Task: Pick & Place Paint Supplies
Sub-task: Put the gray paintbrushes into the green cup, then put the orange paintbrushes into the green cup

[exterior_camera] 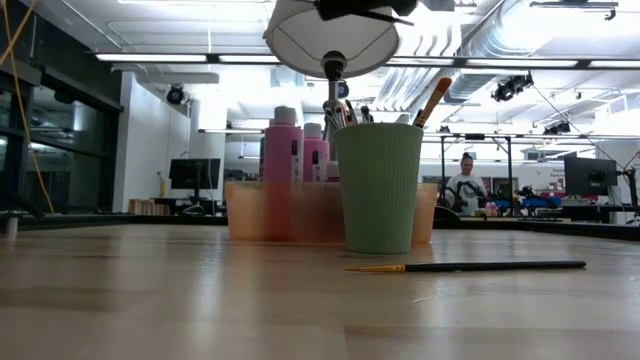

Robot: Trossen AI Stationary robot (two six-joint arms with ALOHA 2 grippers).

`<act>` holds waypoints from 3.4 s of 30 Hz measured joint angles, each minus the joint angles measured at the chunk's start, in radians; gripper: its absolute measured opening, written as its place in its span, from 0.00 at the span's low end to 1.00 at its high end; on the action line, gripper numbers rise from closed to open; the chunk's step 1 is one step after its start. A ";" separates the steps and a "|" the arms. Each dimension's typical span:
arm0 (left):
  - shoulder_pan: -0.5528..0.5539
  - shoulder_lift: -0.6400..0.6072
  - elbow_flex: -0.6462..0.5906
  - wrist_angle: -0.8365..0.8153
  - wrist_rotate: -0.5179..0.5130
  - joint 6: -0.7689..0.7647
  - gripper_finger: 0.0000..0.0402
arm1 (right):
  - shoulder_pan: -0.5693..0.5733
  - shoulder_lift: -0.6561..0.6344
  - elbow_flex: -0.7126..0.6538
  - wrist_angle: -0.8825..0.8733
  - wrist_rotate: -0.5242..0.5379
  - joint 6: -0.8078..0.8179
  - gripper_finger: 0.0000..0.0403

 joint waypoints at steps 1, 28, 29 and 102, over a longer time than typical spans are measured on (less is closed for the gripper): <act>-0.008 -0.016 0.000 0.001 -0.033 0.001 0.32 | 0.002 -0.017 -0.014 0.000 0.016 0.029 0.03; -0.102 -0.062 -0.010 0.030 -0.270 -0.008 0.32 | 0.120 -0.008 -0.613 1.324 0.405 0.184 0.03; -0.102 -0.062 -0.010 0.030 -0.270 -0.008 0.32 | 0.125 0.006 -0.613 1.350 0.435 0.184 0.03; -0.102 -0.061 -0.010 -0.009 -0.210 0.011 0.32 | 0.227 -0.383 -0.604 0.571 0.079 0.227 0.28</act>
